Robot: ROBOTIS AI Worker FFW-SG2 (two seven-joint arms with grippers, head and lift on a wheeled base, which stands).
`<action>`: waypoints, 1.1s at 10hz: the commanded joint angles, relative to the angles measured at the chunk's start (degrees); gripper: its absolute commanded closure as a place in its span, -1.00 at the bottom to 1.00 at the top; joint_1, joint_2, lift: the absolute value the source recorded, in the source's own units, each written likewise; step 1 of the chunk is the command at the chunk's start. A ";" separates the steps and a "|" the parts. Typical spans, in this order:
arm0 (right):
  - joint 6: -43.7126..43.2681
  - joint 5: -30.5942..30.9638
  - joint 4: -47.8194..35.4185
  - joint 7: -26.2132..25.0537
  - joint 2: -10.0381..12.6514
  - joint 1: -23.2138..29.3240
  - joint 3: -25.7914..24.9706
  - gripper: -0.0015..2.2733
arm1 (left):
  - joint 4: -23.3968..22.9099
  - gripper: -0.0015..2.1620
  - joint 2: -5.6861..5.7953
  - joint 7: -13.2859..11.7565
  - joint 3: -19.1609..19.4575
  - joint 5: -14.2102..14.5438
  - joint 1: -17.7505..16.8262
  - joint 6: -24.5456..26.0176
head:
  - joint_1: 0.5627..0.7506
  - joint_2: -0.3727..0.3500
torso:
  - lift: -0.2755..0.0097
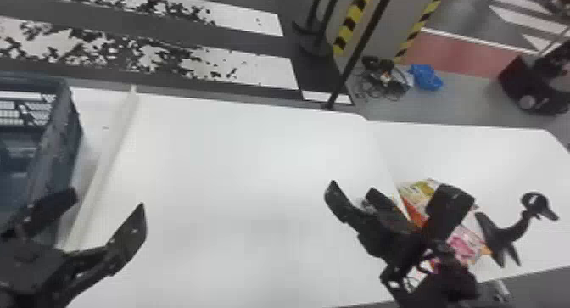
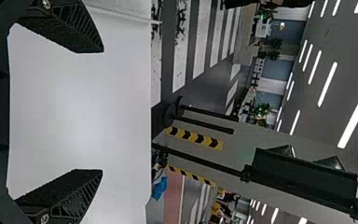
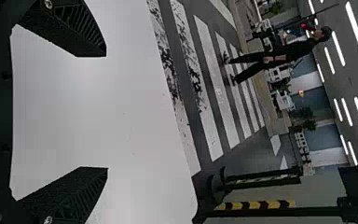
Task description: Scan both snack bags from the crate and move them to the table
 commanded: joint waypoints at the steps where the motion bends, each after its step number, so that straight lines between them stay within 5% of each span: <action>1: -10.07 2.54 -1.24 -0.18 0.12 4.99 7.24 -0.95 | -2.61 -0.93 -0.05 2.29 0.05 -0.67 3.74 -0.05 | 0.41 -0.86 | 0.32; 2: -14.11 2.80 -1.50 -0.53 0.12 7.37 9.70 -0.95 | -2.79 -0.93 -0.05 5.81 -1.09 -2.16 5.77 -3.56 | 0.41 -0.67 | 0.32; 4: -17.98 2.71 -1.15 -0.62 0.12 10.35 10.31 -0.94 | 0.03 -0.93 -0.05 7.92 -3.20 -4.98 7.08 -15.51 | 0.41 -0.49 | 0.32; 5: -20.97 2.45 -0.19 -0.62 0.12 12.11 10.31 -0.94 | 2.05 -0.93 -0.05 7.92 -3.29 -5.50 7.79 -20.26 | 0.41 -0.49 | 0.32; 7: -25.36 -1.07 1.57 0.62 0.12 14.48 6.27 -0.93 | 2.14 -0.93 0.21 7.74 -4.34 -5.68 10.07 -20.96 | 0.41 -0.53 | 0.32; 11: -35.56 -3.61 5.53 2.64 0.12 14.84 2.40 -0.93 | 3.81 -0.93 0.13 4.58 -1.35 -4.98 10.07 -25.89 | 0.41 -0.91 | 0.32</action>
